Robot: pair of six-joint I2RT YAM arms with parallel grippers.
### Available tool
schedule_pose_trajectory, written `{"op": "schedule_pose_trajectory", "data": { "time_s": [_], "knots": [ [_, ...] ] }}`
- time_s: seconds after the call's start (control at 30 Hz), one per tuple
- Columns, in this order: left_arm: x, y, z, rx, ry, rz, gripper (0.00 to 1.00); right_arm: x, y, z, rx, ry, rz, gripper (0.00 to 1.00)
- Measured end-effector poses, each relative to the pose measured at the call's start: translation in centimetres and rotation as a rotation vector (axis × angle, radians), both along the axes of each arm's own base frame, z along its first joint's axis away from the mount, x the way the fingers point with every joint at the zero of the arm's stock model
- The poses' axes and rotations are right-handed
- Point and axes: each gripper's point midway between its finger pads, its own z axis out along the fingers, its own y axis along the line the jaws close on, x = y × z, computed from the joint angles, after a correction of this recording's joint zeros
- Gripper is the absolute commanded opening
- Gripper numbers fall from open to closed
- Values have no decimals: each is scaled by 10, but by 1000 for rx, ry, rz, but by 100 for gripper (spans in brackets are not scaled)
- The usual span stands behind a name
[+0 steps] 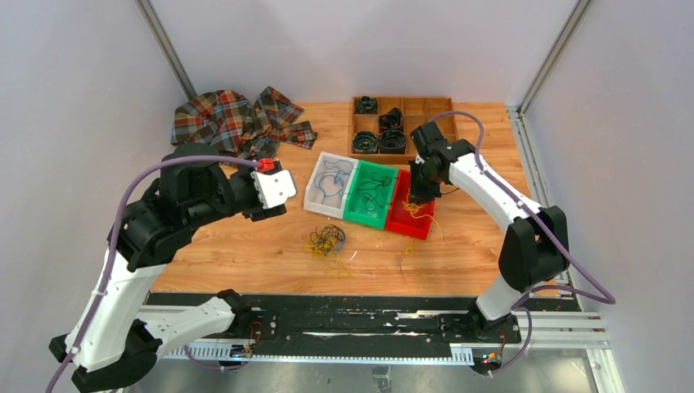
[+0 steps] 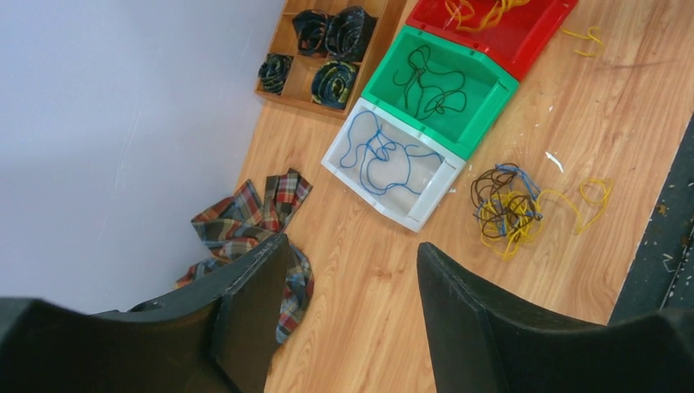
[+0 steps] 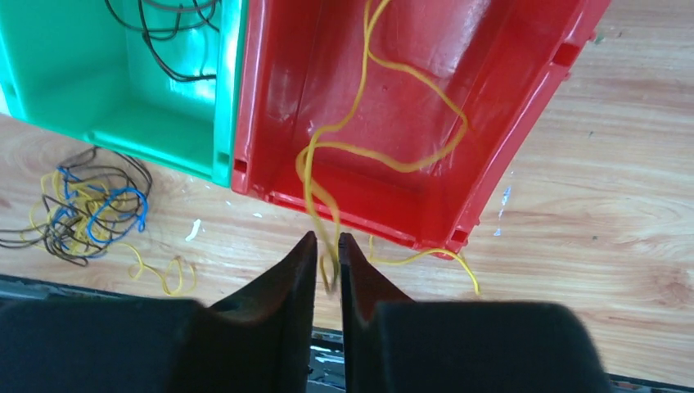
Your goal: Untangle the cables
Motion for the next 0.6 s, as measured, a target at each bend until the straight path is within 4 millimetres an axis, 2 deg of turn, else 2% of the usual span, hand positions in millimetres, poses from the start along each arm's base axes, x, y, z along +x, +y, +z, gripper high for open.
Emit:
{"op": "schedule_pose_trajectory", "data": {
  "time_s": [0.1, 0.4, 0.5, 0.6],
  "knots": [
    [0, 0, 0, -1, 1, 0, 70, 9, -1, 2, -18, -20, -8, 40],
    [0, 0, 0, 0, 0, 1, 74, 27, -14, 17, -85, -124, -35, 54],
    [0, 0, 0, -1, -1, 1, 74, 20, -23, 28, -87, -191, -49, 56],
    [-1, 1, 0, -1, -2, 1, 75, -2, -34, 36, -79, -243, -58, 57]
  ]
}}
